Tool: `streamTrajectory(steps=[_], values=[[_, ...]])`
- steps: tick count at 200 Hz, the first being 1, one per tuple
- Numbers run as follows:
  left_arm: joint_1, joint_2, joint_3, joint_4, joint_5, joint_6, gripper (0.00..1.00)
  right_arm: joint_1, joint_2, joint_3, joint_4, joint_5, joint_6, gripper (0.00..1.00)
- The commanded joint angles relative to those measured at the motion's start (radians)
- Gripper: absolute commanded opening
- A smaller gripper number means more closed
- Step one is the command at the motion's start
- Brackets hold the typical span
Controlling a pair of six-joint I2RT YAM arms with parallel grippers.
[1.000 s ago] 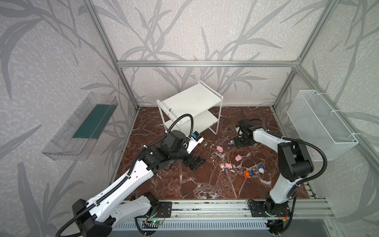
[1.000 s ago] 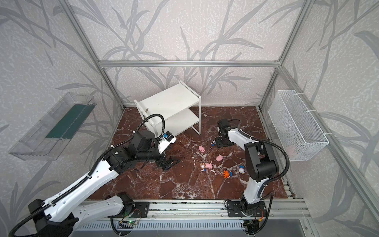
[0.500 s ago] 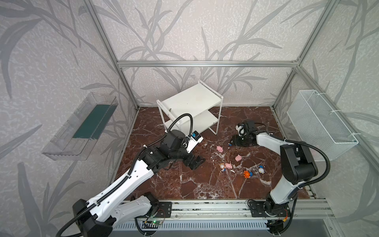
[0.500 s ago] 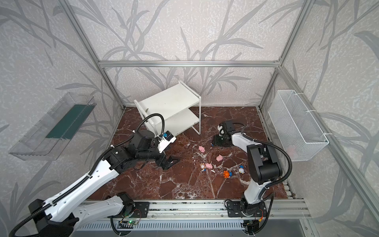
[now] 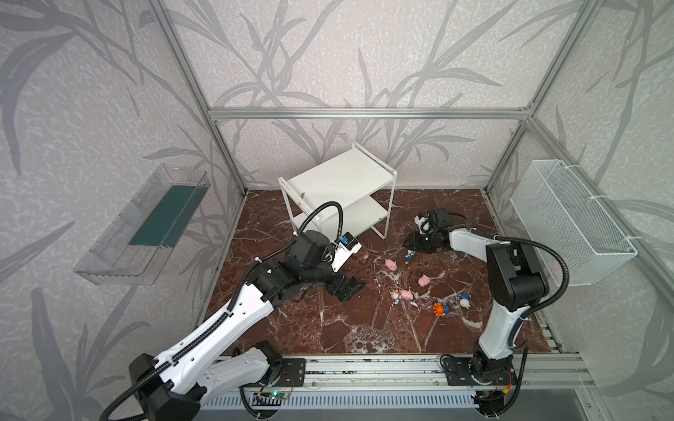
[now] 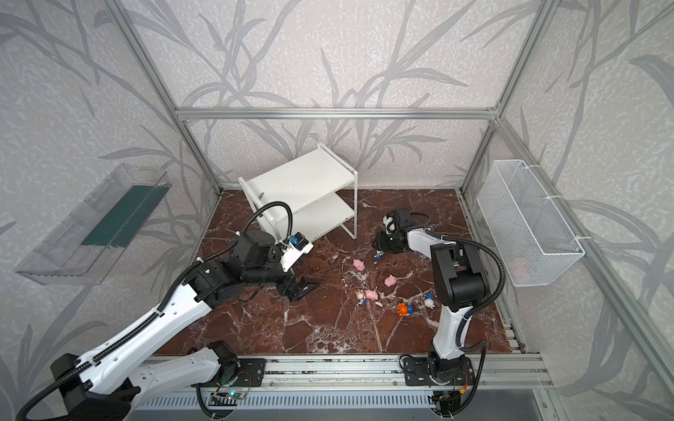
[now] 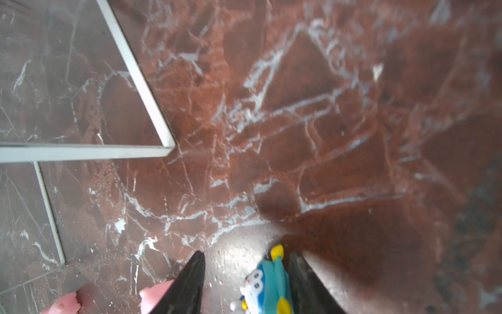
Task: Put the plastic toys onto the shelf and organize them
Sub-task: 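Close the right gripper on the teal figurine and lift it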
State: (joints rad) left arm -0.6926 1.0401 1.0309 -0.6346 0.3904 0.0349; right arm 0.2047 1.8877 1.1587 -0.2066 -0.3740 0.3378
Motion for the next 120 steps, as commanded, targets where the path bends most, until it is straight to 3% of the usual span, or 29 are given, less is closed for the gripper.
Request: streamTrajectory(steps=[1, 57, 120], values=[[0.003, 0.005, -0.008, 0.007, 0.010, 0.028, 0.99, -0.001, 0.026, 0.036, -0.019, -0.018, -0.035, 0.49], [0.005, 0.020, -0.003, 0.006, 0.012, 0.030, 0.99, 0.001, 0.040, 0.048, -0.026, -0.065, -0.065, 0.50], [0.005, 0.021, -0.005, 0.005, 0.012, 0.030, 0.99, 0.026, -0.102, -0.033, -0.050, 0.023, -0.128, 0.57]])
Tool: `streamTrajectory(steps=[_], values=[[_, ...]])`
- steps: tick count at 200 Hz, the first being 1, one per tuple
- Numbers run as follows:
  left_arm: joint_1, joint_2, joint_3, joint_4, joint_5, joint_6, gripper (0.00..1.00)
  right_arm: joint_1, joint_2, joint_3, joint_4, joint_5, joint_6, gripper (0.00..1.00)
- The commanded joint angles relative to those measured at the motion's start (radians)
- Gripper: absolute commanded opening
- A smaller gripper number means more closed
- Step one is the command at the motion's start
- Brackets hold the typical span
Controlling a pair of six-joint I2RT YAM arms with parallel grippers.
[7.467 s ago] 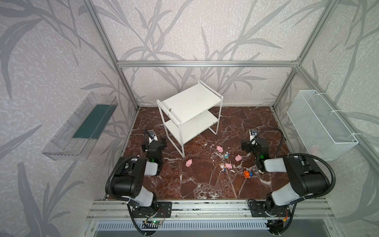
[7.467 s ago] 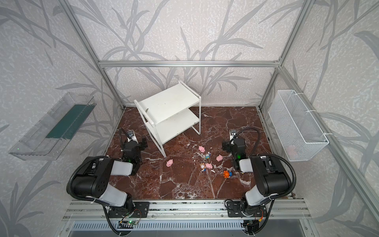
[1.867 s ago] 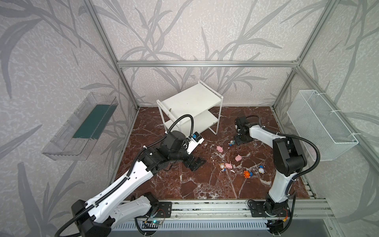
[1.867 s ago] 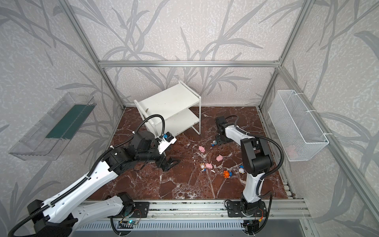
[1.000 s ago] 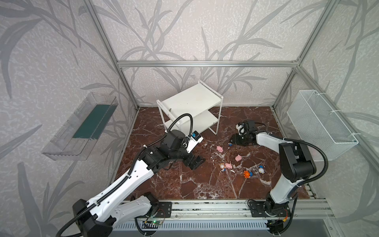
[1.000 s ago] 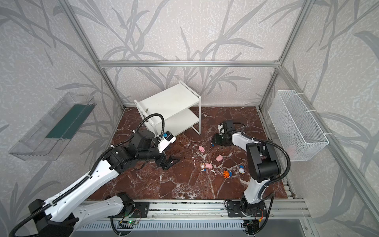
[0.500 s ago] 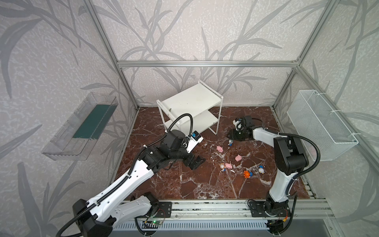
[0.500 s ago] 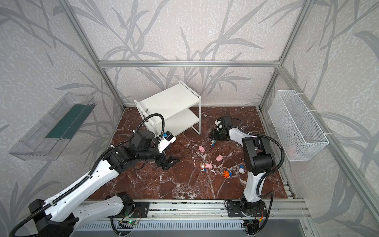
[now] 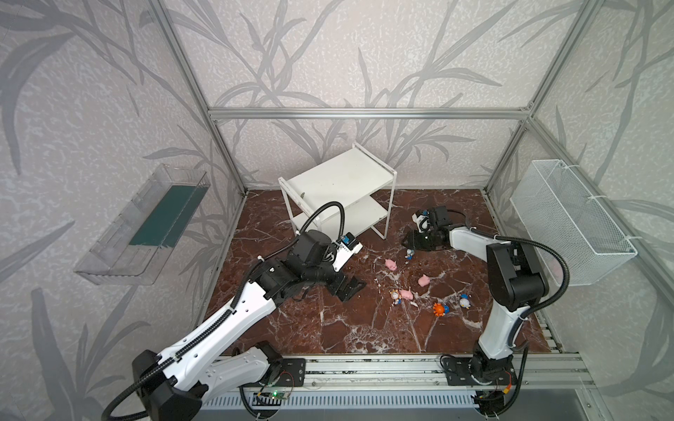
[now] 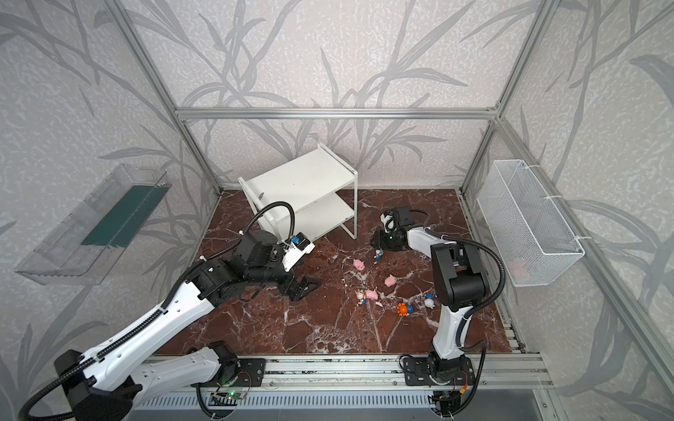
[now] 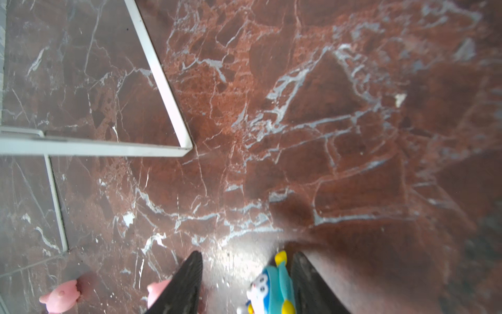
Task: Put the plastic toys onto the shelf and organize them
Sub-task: 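Close the right gripper on the teal figurine and lift it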
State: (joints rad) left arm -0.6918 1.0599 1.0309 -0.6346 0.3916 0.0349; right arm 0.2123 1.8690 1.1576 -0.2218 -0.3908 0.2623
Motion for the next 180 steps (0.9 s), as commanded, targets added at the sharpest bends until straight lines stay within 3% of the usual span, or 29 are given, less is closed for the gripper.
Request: streamTrajectory(steps=[1, 61, 180], values=[[0.004, 0.002, -0.005, 0.005, 0.010, 0.030, 0.99, 0.018, -0.083, -0.032, -0.035, 0.040, -0.052, 0.57], [0.005, -0.003, -0.007, 0.005, 0.012, 0.029, 0.99, 0.055, -0.156, -0.144, -0.034, 0.145, -0.045, 0.59], [0.004, -0.020, -0.017, 0.006, 0.001, 0.032, 0.99, 0.055, -0.019, -0.060, -0.002, 0.099, -0.010, 0.52]])
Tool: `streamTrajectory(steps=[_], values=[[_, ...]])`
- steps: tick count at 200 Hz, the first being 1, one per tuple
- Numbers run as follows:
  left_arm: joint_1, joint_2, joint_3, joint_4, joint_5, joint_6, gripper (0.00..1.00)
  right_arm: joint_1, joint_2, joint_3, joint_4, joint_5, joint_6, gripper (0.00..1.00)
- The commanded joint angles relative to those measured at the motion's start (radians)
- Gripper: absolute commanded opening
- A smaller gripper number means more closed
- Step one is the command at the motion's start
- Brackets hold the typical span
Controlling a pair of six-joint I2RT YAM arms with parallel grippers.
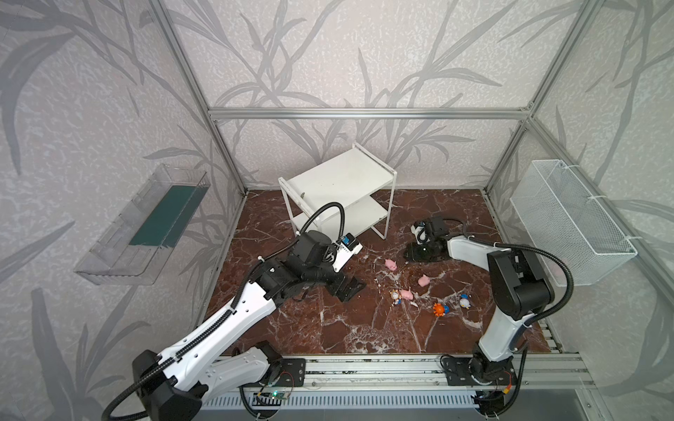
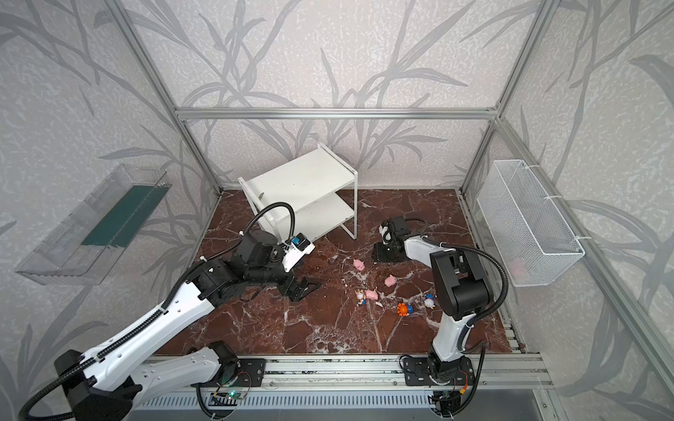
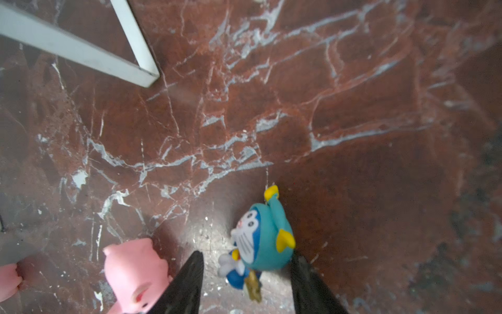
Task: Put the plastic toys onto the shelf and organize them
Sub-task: 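Close the right gripper on the teal figurine and lift it, then carry the teal figurine with the right gripper toward the left gripper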
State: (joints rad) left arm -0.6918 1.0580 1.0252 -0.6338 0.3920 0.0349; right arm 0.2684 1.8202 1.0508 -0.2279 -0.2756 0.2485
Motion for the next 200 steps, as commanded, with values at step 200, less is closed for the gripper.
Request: streamTrajectory(steps=[200], values=[[0.004, -0.015, -0.013, 0.005, -0.001, 0.033, 0.99, 0.057, 0.045, 0.064, -0.062, 0.098, -0.063, 0.30]])
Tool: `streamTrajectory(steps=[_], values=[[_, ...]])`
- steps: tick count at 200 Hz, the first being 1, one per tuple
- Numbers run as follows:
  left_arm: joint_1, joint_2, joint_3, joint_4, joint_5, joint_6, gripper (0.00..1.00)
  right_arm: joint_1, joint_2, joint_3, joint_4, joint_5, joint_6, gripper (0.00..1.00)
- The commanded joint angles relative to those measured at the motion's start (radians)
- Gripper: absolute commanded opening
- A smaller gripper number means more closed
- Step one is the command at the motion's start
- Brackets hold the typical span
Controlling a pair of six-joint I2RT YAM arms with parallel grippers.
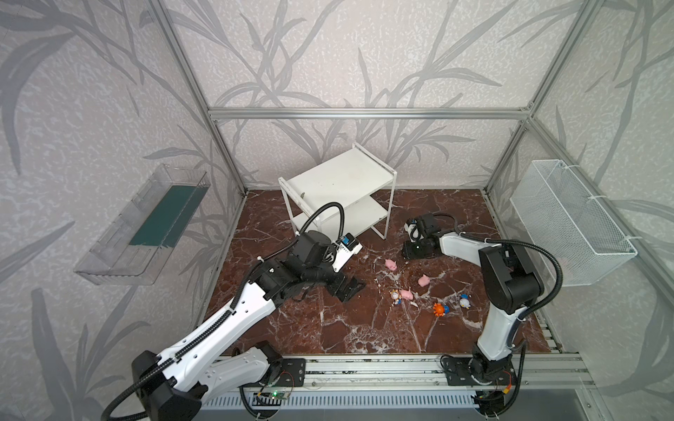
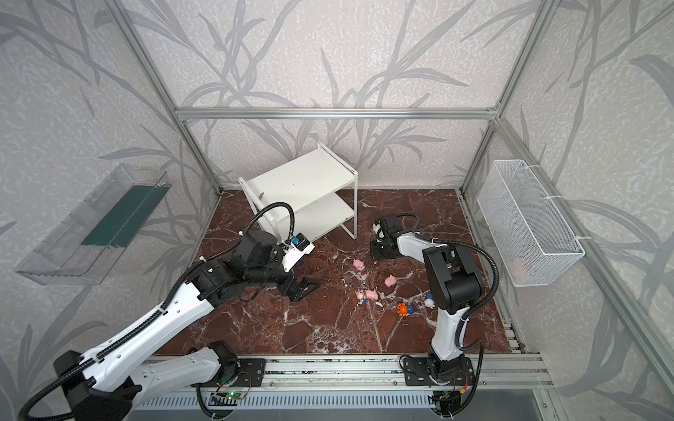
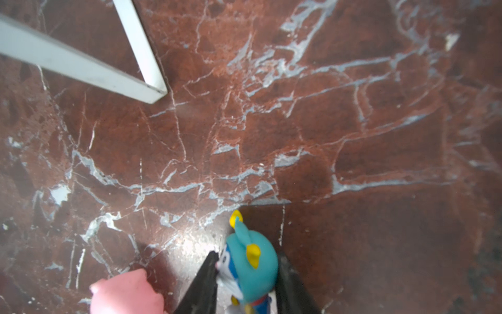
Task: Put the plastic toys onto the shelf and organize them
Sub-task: 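Carry the teal figurine with the right gripper toward the left gripper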
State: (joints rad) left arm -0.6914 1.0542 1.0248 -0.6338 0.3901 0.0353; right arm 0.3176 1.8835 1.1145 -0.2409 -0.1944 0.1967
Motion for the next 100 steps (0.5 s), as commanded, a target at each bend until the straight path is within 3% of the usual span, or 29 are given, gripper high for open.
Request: streamTrajectory(steps=[1, 32, 100], values=[[0.004, -0.011, -0.012, 0.005, 0.002, 0.032, 0.99, 0.008, -0.019, 0.001, -0.049, 0.016, -0.012, 0.30], [0.003, -0.011, -0.012, 0.008, 0.004, 0.032, 0.99, 0.020, -0.053, -0.023, -0.013, -0.011, -0.040, 0.27], [0.004, -0.013, -0.011, 0.008, 0.010, 0.032, 0.99, 0.083, -0.240, -0.204, 0.213, -0.194, -0.164, 0.27]])
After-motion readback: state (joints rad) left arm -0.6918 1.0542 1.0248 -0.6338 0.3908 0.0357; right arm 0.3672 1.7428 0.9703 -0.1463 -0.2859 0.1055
